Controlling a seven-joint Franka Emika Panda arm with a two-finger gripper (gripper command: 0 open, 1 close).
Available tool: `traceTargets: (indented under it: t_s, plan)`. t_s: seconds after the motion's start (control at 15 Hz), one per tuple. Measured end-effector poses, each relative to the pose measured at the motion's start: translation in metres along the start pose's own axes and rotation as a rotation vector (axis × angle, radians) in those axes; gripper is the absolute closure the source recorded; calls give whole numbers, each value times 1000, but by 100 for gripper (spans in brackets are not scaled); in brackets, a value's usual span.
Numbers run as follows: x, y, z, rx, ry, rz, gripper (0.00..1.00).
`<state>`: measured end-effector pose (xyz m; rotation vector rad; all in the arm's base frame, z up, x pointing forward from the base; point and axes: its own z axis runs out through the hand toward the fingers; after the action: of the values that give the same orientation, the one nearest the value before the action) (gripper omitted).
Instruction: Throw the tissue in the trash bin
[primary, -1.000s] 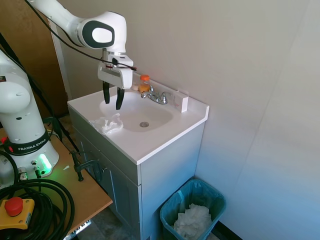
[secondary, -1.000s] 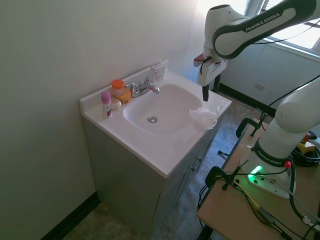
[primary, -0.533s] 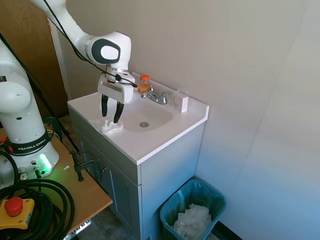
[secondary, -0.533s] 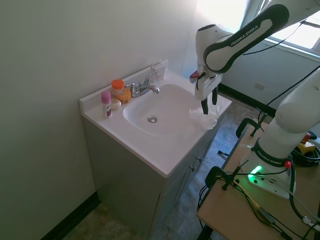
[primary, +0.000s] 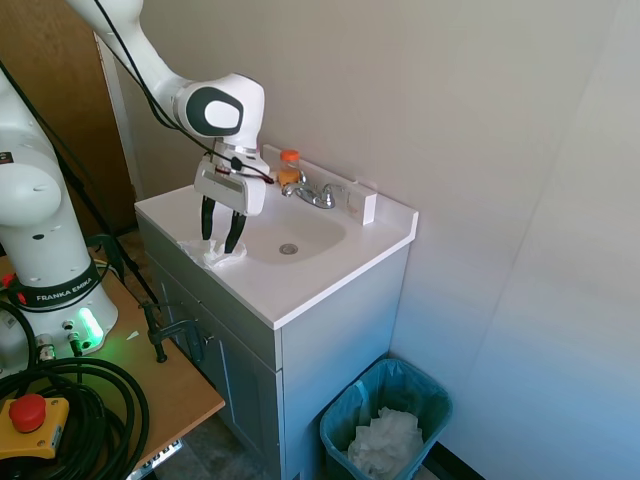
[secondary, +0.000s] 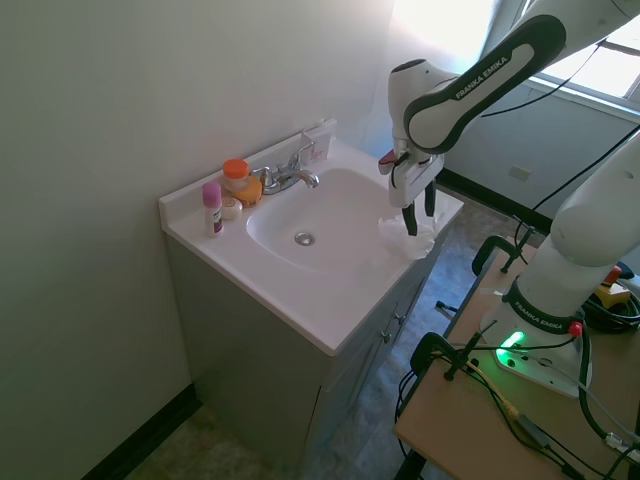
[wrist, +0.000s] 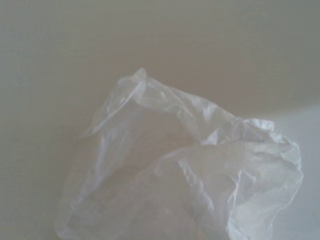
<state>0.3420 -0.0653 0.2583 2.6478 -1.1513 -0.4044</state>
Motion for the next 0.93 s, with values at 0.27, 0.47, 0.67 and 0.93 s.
traceTargets:
  t_s: [0.27,0.47,0.67,0.93]
  plan:
    - [2,-2,7,-11,-18,-4,100]
    - [7,-2,11,-13,-30,-7,100]
    - [7,-2,11,-10,-30,-10,100]
    - [5,-6,10,-9,-24,-20,100]
